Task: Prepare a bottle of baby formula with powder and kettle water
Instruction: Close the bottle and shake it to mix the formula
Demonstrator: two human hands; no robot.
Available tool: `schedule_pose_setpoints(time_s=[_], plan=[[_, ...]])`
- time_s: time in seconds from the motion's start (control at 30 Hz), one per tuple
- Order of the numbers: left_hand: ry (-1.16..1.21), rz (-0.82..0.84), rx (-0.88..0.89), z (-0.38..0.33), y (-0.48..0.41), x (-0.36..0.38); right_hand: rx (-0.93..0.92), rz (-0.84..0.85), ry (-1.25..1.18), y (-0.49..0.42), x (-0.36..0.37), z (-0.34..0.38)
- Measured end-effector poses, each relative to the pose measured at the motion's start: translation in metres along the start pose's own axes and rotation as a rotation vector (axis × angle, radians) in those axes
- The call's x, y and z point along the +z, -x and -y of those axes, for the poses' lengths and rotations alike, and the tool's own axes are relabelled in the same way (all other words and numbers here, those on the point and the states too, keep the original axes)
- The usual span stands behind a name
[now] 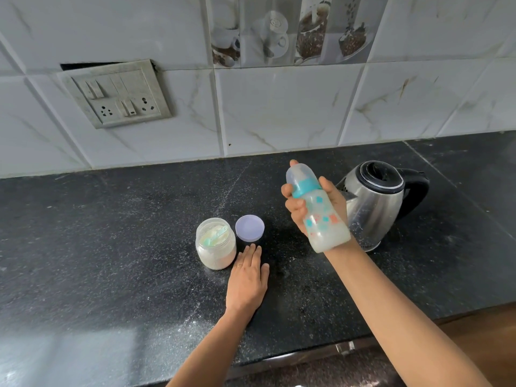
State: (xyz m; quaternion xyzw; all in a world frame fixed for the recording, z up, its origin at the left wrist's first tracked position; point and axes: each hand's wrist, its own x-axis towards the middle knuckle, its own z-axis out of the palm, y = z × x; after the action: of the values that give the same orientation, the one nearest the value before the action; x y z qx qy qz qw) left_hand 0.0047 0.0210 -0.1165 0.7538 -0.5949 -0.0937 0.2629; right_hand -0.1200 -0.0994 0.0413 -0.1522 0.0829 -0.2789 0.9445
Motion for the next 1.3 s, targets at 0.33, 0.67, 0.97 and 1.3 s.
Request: schedule_pose_setpoints(time_s=[0.33,0.67,0.97,1.3], plan=[[0.001,0.006,-0.009,0.000,0.001,0.001,0.006,-0.002,-0.104,0.004,0.006,-0.003],[-0.003,0.012,-0.009,-0.001,0.001,0.001,0.023,0.066,-0.004,0.008,-0.005,-0.001],[-0.003,0.012,-0.010,0.000,0.000,0.003,0.093,0.033,0.036,0.006,-0.005,-0.004],[0.003,0.004,-0.006,-0.001,0.000,0.000,-0.016,0.002,0.047,0.007,-0.001,0.011]])
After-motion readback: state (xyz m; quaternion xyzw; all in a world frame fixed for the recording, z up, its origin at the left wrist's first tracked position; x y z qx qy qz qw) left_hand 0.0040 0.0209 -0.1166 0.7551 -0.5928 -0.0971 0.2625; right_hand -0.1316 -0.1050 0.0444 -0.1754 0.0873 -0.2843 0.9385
